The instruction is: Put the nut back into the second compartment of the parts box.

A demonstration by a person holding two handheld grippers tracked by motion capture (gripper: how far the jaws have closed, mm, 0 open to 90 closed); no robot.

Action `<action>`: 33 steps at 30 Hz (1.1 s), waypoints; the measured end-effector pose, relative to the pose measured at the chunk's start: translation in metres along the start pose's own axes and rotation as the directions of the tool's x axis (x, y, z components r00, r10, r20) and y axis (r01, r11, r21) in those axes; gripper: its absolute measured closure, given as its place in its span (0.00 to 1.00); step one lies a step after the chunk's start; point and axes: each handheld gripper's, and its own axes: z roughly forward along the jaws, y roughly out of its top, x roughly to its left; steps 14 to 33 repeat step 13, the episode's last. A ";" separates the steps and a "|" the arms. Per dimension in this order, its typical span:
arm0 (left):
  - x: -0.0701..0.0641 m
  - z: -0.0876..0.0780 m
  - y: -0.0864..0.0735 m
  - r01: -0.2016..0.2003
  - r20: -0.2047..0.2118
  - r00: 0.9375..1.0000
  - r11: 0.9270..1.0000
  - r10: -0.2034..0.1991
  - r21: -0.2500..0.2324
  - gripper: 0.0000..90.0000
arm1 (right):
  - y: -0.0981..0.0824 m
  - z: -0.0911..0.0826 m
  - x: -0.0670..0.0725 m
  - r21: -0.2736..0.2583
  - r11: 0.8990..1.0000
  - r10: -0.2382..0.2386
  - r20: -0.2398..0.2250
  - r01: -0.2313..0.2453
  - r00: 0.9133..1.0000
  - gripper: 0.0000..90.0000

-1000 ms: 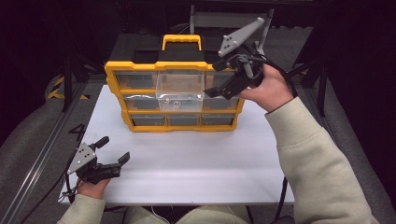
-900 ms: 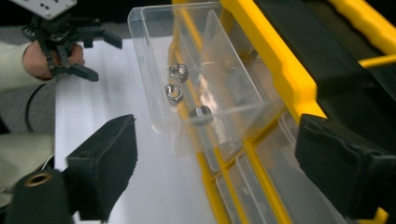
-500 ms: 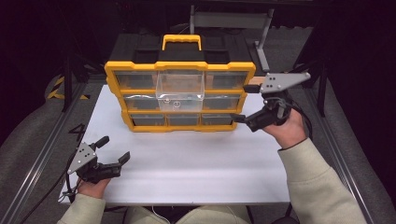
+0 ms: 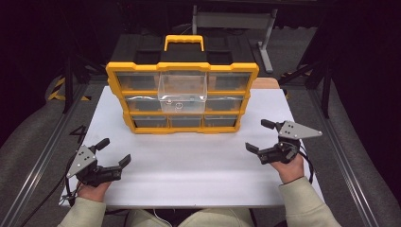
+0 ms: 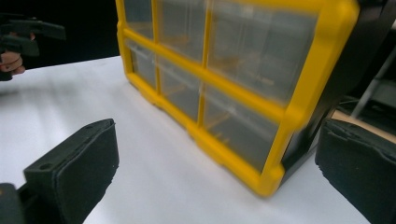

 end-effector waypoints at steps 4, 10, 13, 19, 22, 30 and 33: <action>0.001 -0.002 0.001 -0.006 0.004 1.000 1.000 0.006 -0.006 0.05 | -0.045 0.001 -0.002 -0.025 0.997 0.069 -0.009 -0.069 0.998 0.00; 0.000 -0.004 0.001 -0.025 0.012 1.000 1.000 0.025 -0.019 0.04 | -0.052 0.000 -0.002 -0.040 0.998 0.057 0.003 -0.057 0.998 0.00; 0.003 -0.006 0.001 -0.025 0.021 0.999 0.999 0.026 -0.029 0.04 | -0.058 0.001 -0.005 -0.041 0.995 0.086 0.009 -0.086 0.996 0.00; 0.003 -0.006 0.001 -0.025 0.021 0.999 0.999 0.026 -0.029 0.04 | -0.058 0.001 -0.005 -0.041 0.995 0.086 0.009 -0.086 0.996 0.00; 0.003 -0.006 0.001 -0.025 0.021 0.999 0.999 0.026 -0.029 0.04 | -0.058 0.001 -0.005 -0.041 0.995 0.086 0.009 -0.086 0.996 0.00; 0.003 -0.006 0.001 -0.025 0.021 0.999 0.999 0.026 -0.029 0.04 | -0.058 0.001 -0.005 -0.041 0.995 0.086 0.009 -0.086 0.996 0.00; 0.003 -0.006 0.001 -0.025 0.021 0.999 0.999 0.026 -0.029 0.04 | -0.058 0.001 -0.005 -0.041 0.995 0.086 0.009 -0.086 0.996 0.00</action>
